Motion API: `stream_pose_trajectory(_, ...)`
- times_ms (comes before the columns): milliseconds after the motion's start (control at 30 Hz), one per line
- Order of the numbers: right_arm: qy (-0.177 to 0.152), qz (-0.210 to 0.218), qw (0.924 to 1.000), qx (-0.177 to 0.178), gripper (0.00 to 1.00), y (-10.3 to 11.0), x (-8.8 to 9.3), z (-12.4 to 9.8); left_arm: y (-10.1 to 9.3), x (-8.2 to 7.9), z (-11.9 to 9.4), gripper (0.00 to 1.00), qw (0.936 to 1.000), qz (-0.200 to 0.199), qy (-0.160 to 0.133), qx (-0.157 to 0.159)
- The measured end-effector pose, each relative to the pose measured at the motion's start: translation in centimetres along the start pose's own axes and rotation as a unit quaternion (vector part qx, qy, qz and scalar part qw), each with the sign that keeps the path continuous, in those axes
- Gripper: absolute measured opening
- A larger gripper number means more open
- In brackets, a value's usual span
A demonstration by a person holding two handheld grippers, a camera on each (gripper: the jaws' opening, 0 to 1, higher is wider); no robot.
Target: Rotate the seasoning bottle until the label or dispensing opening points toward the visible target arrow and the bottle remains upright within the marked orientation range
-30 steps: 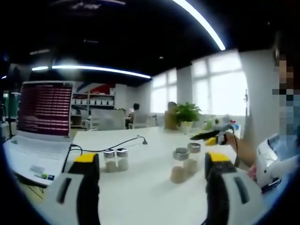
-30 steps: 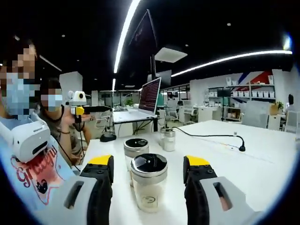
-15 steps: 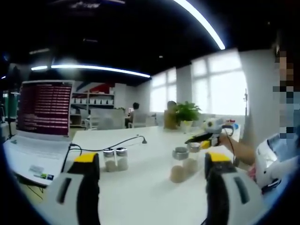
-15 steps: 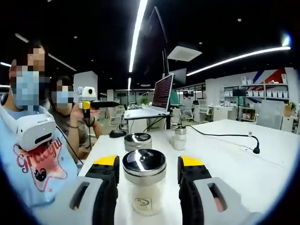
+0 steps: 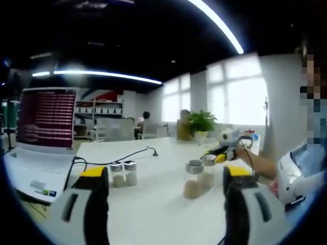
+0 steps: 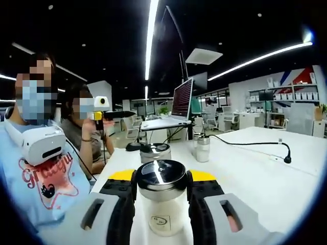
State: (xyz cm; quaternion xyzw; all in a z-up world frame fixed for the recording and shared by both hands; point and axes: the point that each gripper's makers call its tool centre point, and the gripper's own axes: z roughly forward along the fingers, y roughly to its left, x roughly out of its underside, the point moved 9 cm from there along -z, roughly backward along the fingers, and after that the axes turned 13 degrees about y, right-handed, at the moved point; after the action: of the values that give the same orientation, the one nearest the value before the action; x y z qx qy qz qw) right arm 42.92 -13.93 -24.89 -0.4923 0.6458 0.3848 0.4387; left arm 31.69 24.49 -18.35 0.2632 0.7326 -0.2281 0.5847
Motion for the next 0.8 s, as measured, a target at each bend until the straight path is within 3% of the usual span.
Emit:
stream_pose_trajectory(533, -0.007, 0.007, 0.9999, 0.009, 0.38, 0.24, 0.28, -0.10, -0.14, 0.15, 0.06, 0.98, 1.0000, 0.000, 0.004, -0.001)
stream_pose_trajectory(800, -0.003, 0.014, 0.9993, 0.034, 0.38, 0.64, 0.18, -0.08, -0.40, 0.14, 0.32, 0.98, 0.9999, 0.004, 0.006, 0.007)
